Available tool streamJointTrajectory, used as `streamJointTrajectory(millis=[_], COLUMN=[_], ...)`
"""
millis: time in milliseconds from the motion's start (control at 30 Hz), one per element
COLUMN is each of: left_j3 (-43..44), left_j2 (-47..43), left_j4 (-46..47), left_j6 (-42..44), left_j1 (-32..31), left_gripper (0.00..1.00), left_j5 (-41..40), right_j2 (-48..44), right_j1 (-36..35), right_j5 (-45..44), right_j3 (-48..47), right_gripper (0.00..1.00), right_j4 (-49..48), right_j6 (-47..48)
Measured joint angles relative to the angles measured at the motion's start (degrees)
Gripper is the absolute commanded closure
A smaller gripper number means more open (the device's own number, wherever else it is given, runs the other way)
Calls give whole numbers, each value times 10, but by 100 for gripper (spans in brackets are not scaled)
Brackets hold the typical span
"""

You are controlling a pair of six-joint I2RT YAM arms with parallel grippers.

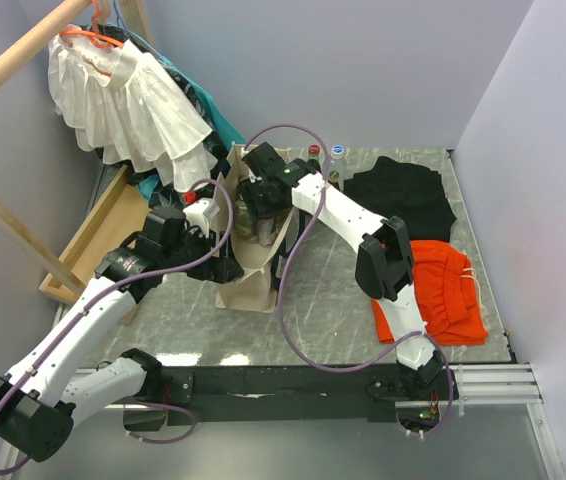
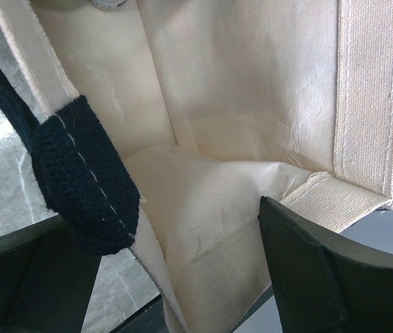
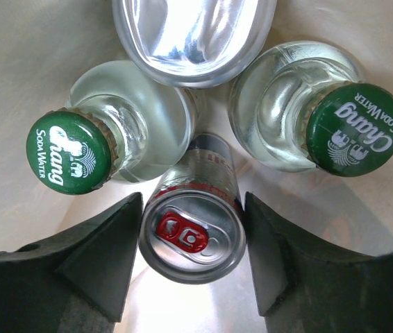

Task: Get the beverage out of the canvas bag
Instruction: Take out the drink from the canvas bag.

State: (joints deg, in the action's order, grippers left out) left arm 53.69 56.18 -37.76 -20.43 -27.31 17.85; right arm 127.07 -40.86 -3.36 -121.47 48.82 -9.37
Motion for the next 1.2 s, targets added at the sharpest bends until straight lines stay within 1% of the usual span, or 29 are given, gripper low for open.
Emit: streamJointTrajectory(millis=[500,567,600,733,767,867,900,967,1000,1200], left_j3=[0,0,0,0,0,0,0,0,0,0], left_j2=[0,0,0,-1,-1,-1,-1,-1,-1,-1], left_j4=[-1,-1,-1,-1,-1,-1,-1,-1,-1,-2], left_j6=[0,0,0,0,0,0,0,0,0,0], left_j1=[0,0,0,0,0,0,0,0,0,0], left_gripper=[8,8,8,8,8,8,7,8,7,8], left_j5=[-2,-2,-2,-2,-2,-2,-3,-2,-3,-3], right_j2=[6,7,7,7,7,7,7,7,7,7], right_j1=[0,0,0,0,0,0,0,0,0,0], right_j5=[0,0,0,0,0,0,0,1,2,4], right_j3=[-13,-15,-15,-15,-15,-15,-15,-15,-15,-17], right_gripper=[38,41,45,65,67,78,87,99,100,100], right_j4=[13,16,18,19,19,19,19,19,19,24], right_j6=[0,0,0,1,1,1,1,1,2,3])
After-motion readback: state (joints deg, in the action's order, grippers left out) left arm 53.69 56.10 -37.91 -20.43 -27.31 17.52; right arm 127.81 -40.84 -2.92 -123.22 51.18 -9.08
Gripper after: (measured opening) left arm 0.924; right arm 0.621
